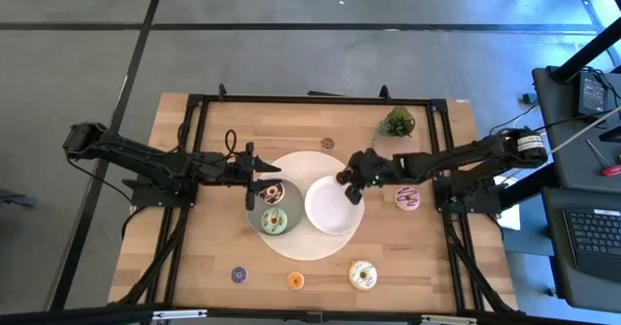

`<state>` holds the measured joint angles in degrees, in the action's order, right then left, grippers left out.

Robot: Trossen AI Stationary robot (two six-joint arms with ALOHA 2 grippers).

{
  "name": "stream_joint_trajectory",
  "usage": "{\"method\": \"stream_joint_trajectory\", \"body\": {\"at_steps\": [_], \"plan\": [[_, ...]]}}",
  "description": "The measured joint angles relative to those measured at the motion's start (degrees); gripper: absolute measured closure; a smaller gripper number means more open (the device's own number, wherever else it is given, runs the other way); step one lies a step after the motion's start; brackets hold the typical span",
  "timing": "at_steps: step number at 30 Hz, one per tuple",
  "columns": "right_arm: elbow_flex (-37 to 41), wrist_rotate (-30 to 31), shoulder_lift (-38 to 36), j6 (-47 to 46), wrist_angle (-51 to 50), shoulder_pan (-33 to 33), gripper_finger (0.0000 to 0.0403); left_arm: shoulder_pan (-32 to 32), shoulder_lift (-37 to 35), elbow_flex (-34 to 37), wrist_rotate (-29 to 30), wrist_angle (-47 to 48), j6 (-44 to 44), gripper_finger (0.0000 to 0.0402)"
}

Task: Pick & Place donuts
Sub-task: Put the small dark brown donut on the white plate

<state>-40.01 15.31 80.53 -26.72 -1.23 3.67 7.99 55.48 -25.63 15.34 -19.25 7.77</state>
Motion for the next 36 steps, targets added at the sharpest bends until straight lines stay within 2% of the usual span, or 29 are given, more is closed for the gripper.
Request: {"method": "stream_joint_trajectory", "body": {"at_steps": [5,13,17,24,27,36], "plan": [[0.0,4.0,0.0,-0.1,0.7,2.8,0.0357,0.0,0.0,0.0,0.0,0.0,0.0,0.0256],[-0.9,1.0,1.1,-2.7,0.6,2.9,0.0357,0.0,0.0,0.0,0.0,0.0,0.0,0.0252],[-3.8,-0.1,5.6,-1.2,0.2,2.9,0.0357,0.0,0.0,0.0,0.0,0.2,0.0,0.0255],[-11.3,-0.4,14.5,-0.2,-8.2,1.8,0.0357,0.0,0.0,0.0,0.0,0.5,0.0,0.0254],[-13.4,-0.4,17.8,-0.2,-8.7,1.7,0.0357,0.0,0.0,0.0,0.0,0.8,0.0,0.0251],[-15.5,1.4,21.2,-2.9,-15.5,1.7,0.0357,0.0,0.0,0.0,0.0,1.5,0.0,0.0256]]}}
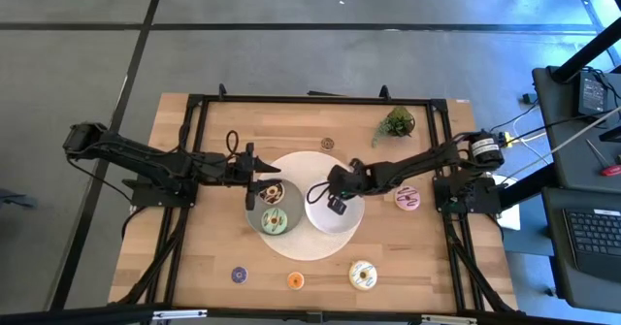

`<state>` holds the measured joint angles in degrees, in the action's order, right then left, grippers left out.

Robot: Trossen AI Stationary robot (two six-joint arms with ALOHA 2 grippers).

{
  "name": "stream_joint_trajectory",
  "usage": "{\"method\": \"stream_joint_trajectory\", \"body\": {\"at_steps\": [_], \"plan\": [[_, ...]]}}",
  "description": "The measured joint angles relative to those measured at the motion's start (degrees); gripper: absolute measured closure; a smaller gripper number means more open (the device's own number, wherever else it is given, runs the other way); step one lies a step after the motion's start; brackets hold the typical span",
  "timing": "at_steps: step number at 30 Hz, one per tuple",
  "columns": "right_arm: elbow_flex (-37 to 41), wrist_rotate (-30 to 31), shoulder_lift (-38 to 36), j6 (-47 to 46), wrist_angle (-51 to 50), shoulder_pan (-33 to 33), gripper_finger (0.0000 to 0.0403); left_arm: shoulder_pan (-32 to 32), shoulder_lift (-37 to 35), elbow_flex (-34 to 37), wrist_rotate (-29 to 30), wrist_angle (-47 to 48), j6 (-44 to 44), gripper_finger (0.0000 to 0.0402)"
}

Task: Pick & Place donuts
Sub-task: Put the small dark brown donut on the white plate, then put the small brown donut on the white plate

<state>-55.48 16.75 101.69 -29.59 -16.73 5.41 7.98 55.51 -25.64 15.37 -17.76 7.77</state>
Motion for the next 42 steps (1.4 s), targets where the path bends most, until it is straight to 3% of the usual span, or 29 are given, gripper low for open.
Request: {"method": "stream_joint_trajectory", "body": {"at_steps": [21,33,42], "plan": [[0.0,-0.8,0.0,2.1,0.1,0.0,0.0354,0.0,0.0,0.0,0.0,0.0,0.0,0.0251],[0.0,-1.8,-0.1,2.8,0.1,0.0,0.0264,0.0,0.0,0.0,0.0,0.0,0.0,0.0253],[0.0,-1.9,-2.2,2.9,-1.1,0.0,0.0246,0.0,0.0,0.0,0.0,0.0,0.0,0.0255]]}}
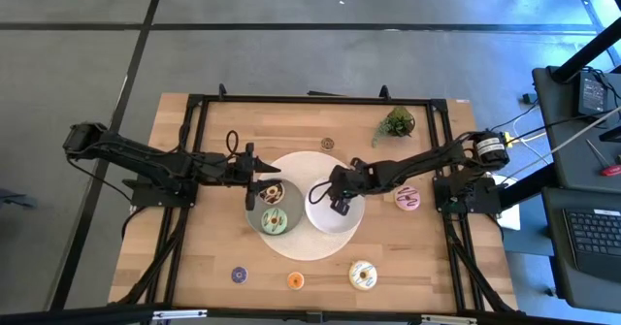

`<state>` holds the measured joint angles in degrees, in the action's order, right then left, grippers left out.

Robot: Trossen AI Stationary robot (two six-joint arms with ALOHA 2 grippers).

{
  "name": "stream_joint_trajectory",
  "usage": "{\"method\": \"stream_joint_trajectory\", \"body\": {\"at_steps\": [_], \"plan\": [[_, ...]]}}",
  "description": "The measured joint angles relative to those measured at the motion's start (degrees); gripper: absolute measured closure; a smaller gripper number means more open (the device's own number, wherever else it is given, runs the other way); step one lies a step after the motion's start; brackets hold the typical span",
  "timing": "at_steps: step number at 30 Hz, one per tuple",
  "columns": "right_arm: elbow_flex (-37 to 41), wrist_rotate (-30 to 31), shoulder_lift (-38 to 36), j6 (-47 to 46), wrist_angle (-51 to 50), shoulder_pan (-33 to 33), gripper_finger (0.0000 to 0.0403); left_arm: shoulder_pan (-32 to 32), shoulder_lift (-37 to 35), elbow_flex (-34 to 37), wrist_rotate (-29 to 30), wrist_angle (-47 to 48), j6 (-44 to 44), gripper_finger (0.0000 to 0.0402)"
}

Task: Pick & Place donuts
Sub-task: Put the small brown donut on the white plate

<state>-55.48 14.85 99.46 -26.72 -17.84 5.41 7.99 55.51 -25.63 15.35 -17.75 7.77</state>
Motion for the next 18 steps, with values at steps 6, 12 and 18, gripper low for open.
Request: {"method": "stream_joint_trajectory", "body": {"at_steps": [6,12,18], "plan": [[0.0,0.0,0.0,0.1,-1.5,0.0,0.0246,0.0,0.0,0.0,0.0,0.0,0.0,0.0254],[0.0,0.0,-3.4,0.2,-2.5,-0.2,0.0246,0.0,0.0,0.0,0.0,0.0,0.0,0.0252],[0.0,0.1,-9.9,1.8,-3.6,-3.3,0.0246,0.0,0.0,0.0,0.0,0.0,0.0,0.0256]]}}
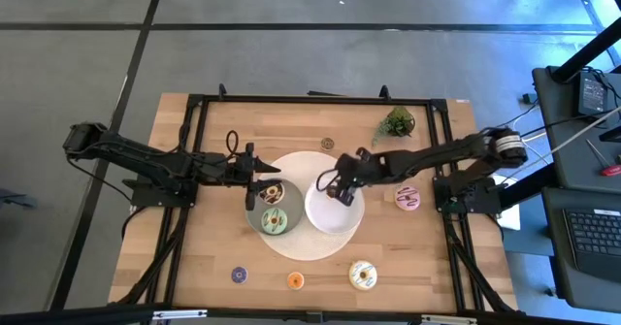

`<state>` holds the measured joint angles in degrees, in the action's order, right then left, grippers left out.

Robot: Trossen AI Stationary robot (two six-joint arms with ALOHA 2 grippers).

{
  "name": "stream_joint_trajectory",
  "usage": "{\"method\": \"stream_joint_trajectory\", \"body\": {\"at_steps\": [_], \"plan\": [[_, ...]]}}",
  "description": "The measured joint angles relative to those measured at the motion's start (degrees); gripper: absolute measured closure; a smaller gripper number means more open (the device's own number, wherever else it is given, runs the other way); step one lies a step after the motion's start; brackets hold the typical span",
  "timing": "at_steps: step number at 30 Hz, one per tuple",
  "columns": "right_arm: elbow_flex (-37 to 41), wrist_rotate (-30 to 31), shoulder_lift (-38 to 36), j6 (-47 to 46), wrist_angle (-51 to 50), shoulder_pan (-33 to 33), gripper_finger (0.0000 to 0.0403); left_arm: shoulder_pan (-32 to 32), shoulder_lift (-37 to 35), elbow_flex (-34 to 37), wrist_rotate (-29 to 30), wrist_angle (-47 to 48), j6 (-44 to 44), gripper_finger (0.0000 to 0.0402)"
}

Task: Pick & Place donuts
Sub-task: Put the small brown donut on the white plate

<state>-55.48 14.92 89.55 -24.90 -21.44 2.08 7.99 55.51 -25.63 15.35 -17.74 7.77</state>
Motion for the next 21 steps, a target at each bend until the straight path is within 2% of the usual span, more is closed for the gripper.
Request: {"method": "stream_joint_trajectory", "body": {"at_steps": [6,12,21], "plan": [[0.0,2.3,-2.5,3.2,2.4,-7.5,0.0246,0.0,0.0,0.0,0.0,0.0,0.0,0.0252],[0.0,-7.0,0.9,9.0,10.6,-16.4,0.0246,0.0,0.0,0.0,0.0,0.1,0.0,0.0255],[0.0,-9.6,8.0,11.2,16.0,-23.1,0.0246,0.0,0.0,0.0,0.1,0.3,0.0,0.0252]]}}
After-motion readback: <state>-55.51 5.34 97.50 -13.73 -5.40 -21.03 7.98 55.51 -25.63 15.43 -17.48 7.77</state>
